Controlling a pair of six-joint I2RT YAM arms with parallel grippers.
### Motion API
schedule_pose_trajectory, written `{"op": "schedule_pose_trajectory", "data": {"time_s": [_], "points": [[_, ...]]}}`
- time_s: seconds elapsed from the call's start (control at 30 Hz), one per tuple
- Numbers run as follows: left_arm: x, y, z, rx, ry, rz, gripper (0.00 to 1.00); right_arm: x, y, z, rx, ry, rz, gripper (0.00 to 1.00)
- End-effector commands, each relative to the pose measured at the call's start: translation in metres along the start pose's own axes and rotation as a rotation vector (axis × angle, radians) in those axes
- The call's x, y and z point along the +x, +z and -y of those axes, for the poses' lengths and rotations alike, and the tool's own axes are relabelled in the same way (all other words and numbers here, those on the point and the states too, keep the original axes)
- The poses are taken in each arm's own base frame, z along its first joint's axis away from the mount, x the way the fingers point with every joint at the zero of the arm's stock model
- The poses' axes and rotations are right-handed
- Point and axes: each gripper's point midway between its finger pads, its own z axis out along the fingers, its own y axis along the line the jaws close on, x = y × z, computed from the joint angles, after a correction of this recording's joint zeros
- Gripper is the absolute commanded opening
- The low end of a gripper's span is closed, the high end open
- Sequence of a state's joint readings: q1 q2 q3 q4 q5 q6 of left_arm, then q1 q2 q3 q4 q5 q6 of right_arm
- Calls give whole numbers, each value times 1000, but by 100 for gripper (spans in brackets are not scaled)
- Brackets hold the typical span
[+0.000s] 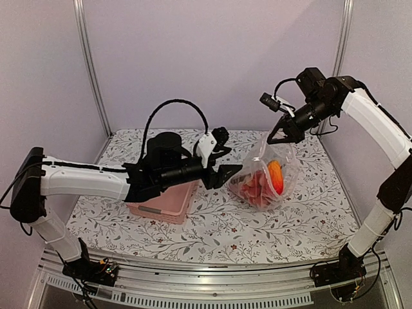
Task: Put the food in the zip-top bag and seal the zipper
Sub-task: Pass from the right arm to the left
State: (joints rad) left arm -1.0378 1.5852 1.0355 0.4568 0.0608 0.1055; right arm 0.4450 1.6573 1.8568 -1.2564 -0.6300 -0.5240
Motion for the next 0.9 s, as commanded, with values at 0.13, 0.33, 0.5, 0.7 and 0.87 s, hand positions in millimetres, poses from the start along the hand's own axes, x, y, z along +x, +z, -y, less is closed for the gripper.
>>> {"op": "schedule_pose_trajectory", "data": {"time_s": [0.13,0.33,0.5,0.7,0.87], "points": [[-3,35,24,141,-37,103,64,1,-2,-10,-22,-30,13,4],[0,43,39,236,-57,106,60,0,11,4,-16,3,-5,1],[2,36,49,273,-72,102,59,-6,17,15,2,14,-10,0],[11,51,36,201,-81,77,58,-13,23,25,3,21,-9,0],[23,67,25,145,-97,54,51,-16,28,32,13,27,-13,0]]}}
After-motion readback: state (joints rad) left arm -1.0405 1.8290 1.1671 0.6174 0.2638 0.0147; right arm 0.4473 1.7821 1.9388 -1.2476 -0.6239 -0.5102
